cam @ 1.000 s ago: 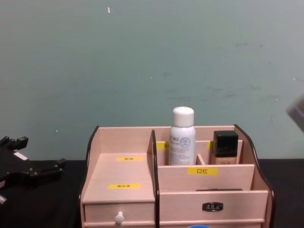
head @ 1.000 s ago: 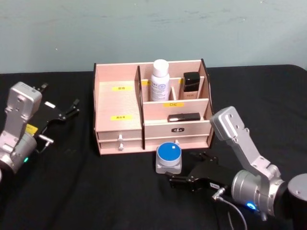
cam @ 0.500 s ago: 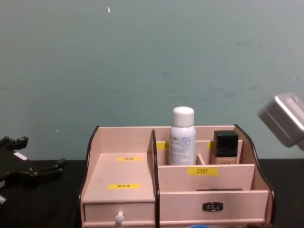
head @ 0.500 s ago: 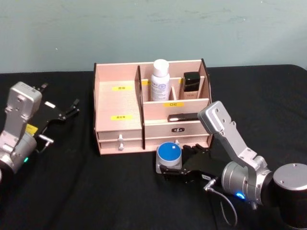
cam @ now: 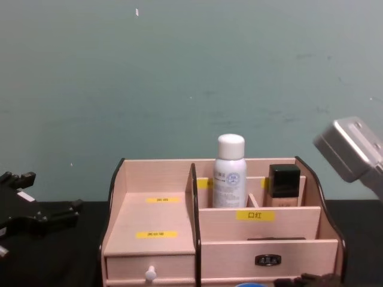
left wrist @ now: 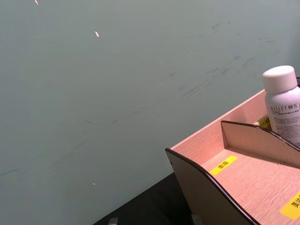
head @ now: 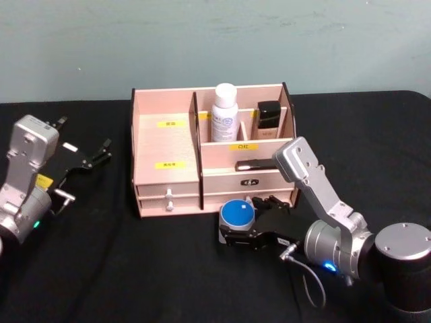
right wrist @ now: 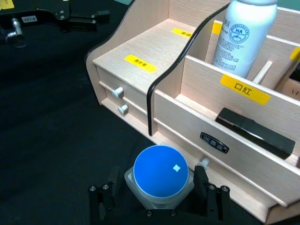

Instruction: Pick up the facial cleanser and watermelon frost from the table and place them into the tiered storage box.

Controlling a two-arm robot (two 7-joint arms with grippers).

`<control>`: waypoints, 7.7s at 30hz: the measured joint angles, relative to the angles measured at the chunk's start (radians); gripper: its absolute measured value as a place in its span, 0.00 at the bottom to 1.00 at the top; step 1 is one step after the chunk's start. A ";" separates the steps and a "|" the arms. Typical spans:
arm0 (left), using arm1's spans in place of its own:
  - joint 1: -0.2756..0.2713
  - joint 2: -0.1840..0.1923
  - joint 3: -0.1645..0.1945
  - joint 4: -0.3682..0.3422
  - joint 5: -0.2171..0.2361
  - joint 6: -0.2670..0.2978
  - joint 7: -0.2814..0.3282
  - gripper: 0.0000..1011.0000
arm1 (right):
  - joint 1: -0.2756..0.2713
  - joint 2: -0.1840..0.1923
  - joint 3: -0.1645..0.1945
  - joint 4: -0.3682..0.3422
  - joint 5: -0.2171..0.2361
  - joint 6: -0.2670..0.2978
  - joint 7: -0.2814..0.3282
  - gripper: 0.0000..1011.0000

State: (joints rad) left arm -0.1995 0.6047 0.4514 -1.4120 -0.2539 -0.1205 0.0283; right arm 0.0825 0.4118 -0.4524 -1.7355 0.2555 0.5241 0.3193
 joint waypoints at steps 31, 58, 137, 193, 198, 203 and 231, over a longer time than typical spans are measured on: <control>0.000 0.000 0.000 0.000 0.000 0.000 0.000 1.00 | 0.021 -0.040 -0.001 0.029 -0.088 0.017 0.017 0.99; 0.000 0.000 0.000 0.000 0.000 0.000 0.000 1.00 | 0.016 -0.045 0.005 0.025 -0.100 0.015 0.015 0.91; 0.000 0.000 0.000 0.000 0.000 0.000 0.000 1.00 | 0.338 -0.202 -0.103 0.219 -0.099 -0.081 0.074 0.72; 0.000 0.000 0.000 0.000 0.000 0.000 0.000 1.00 | 0.379 -0.217 -0.084 0.273 -0.088 -0.171 0.088 0.99; 0.000 0.000 0.000 0.000 0.000 0.000 0.000 1.00 | 0.325 -0.182 -0.058 0.167 -0.077 -0.203 0.068 0.99; 0.000 0.000 0.000 0.000 0.000 0.000 0.000 1.00 | 0.257 -0.148 -0.016 0.067 -0.071 -0.240 0.028 0.99; 0.000 0.000 0.000 0.000 0.000 0.000 0.000 1.00 | -0.109 -0.082 0.346 -0.125 -0.125 -0.428 -0.198 0.99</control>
State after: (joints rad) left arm -0.1995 0.6047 0.4514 -1.4120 -0.2539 -0.1205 0.0283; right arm -0.0269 0.3302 -0.1069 -1.8602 0.1306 0.0961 0.1213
